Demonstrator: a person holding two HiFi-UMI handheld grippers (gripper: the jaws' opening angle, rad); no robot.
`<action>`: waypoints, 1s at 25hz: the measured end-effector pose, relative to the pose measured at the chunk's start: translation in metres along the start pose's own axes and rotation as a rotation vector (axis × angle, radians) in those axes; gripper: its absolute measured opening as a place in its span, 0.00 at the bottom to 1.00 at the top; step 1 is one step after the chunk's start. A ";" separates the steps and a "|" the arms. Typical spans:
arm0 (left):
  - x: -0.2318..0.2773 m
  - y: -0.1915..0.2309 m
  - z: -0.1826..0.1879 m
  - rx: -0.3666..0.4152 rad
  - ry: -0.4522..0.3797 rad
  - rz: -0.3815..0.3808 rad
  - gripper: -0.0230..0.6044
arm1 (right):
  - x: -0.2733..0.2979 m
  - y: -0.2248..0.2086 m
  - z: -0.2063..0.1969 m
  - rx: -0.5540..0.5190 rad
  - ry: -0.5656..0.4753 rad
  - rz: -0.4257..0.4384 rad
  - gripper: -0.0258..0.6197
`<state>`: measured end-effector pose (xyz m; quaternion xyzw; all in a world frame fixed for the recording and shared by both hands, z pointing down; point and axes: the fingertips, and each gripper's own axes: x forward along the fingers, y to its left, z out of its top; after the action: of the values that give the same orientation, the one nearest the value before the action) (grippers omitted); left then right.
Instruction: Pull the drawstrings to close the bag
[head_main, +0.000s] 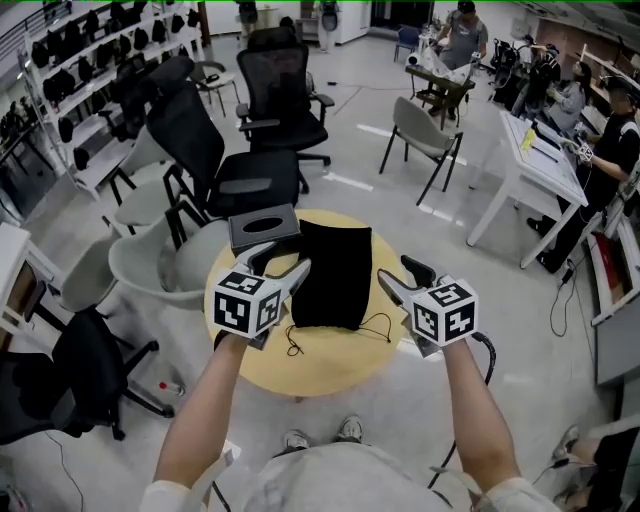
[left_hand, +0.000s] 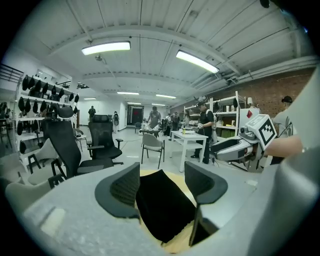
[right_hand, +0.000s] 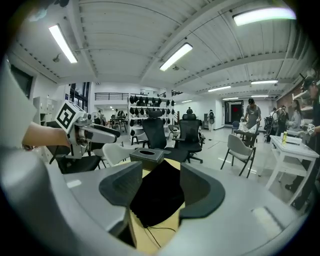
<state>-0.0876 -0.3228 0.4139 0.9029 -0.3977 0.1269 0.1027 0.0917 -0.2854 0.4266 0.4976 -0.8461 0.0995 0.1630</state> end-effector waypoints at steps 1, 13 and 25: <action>0.001 -0.001 -0.006 0.000 0.018 -0.019 0.49 | 0.002 0.002 -0.004 -0.003 0.018 0.016 0.40; 0.009 -0.010 -0.096 0.049 0.264 -0.131 0.49 | 0.025 0.021 -0.064 -0.093 0.205 0.148 0.40; 0.015 -0.013 -0.172 0.060 0.455 -0.180 0.49 | 0.045 0.032 -0.129 -0.196 0.381 0.280 0.40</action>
<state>-0.0935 -0.2751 0.5800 0.8854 -0.2783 0.3292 0.1737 0.0659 -0.2632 0.5628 0.3296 -0.8664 0.1307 0.3516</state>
